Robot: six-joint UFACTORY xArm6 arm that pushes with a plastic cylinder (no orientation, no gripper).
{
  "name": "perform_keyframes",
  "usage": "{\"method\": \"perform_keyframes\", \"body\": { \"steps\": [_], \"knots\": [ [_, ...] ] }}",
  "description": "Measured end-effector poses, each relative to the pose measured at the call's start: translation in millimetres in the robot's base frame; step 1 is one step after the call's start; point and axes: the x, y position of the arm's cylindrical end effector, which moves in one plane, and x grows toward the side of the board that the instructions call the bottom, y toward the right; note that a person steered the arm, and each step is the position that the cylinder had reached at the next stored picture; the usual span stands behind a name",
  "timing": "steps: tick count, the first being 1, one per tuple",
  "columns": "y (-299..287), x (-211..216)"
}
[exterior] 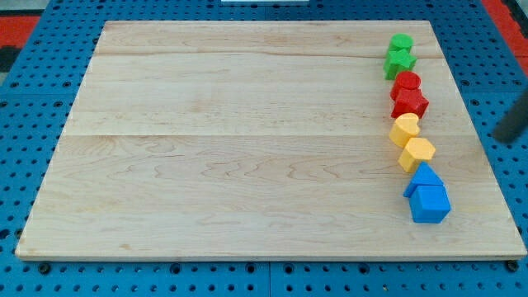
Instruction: Push the red star towards bottom left
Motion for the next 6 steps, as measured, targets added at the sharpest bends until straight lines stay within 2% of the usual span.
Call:
{"method": "perform_keyframes", "body": {
  "steps": [1, 2, 3, 5, 6],
  "knots": [
    [-30.7, -32.5],
    [-122.8, -29.2],
    [-170.6, -26.2],
    [-76.4, -29.6],
    [-32.5, -59.9]
  ]
}}
